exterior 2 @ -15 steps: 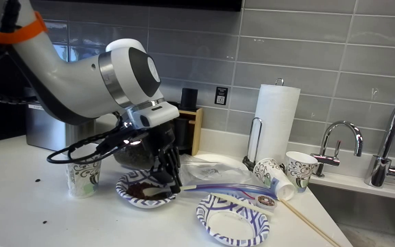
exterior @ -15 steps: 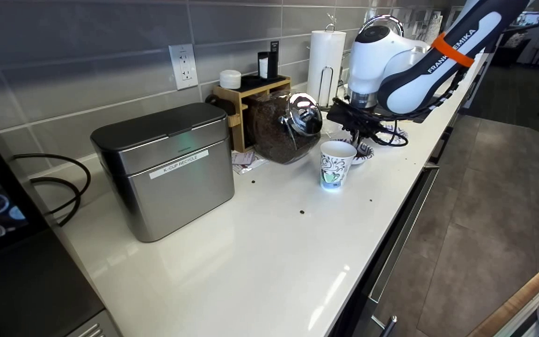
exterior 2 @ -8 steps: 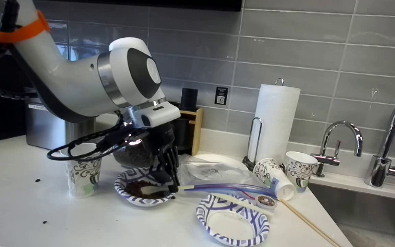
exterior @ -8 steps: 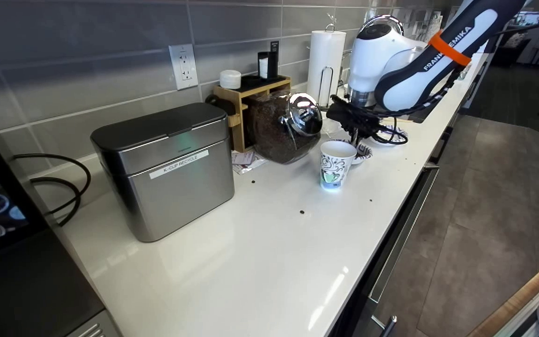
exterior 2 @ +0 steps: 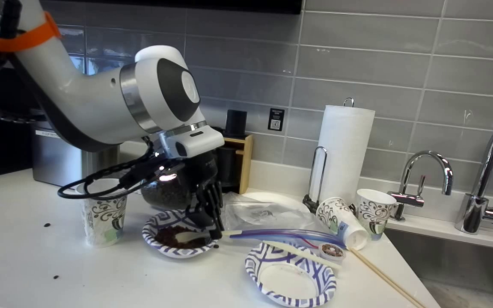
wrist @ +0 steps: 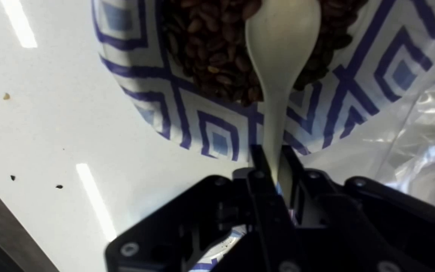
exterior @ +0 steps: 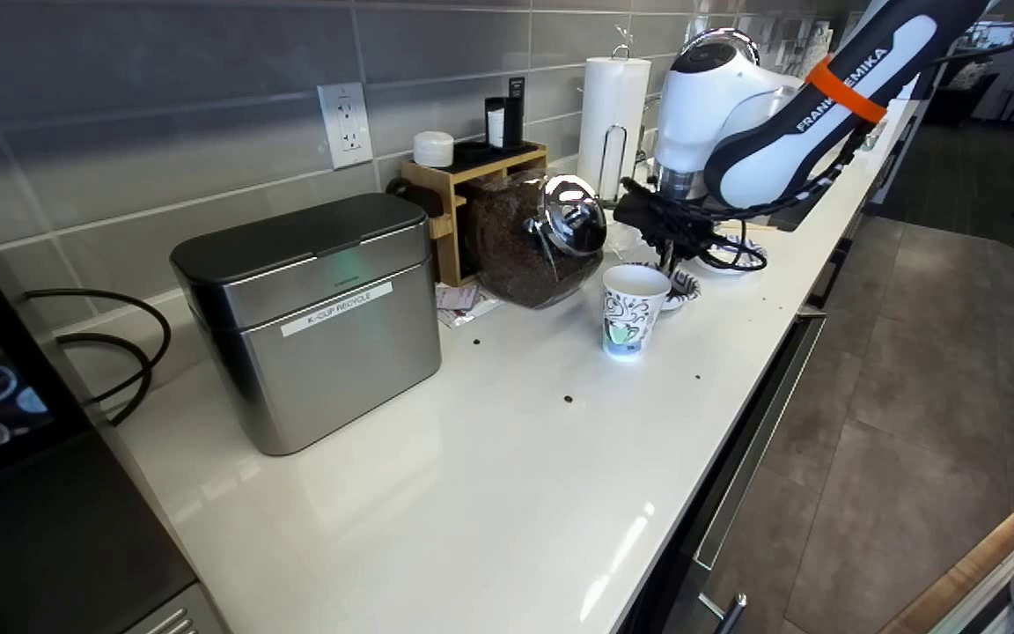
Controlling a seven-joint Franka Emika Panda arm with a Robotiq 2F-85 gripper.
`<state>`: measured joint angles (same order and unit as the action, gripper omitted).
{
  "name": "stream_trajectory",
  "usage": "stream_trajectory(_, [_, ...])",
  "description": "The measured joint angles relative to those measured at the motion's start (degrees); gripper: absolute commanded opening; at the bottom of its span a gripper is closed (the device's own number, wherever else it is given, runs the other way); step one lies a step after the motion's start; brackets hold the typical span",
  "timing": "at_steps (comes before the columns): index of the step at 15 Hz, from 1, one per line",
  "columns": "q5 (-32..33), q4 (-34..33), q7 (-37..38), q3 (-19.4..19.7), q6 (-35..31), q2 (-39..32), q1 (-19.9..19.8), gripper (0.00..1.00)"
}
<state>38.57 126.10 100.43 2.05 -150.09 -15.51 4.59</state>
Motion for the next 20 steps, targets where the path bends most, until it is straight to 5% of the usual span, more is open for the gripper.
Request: stream_trajectory(20, [-16.7, 1.4, -15.4, 0.1, -4.0, 0.4, 0.1, 0.03])
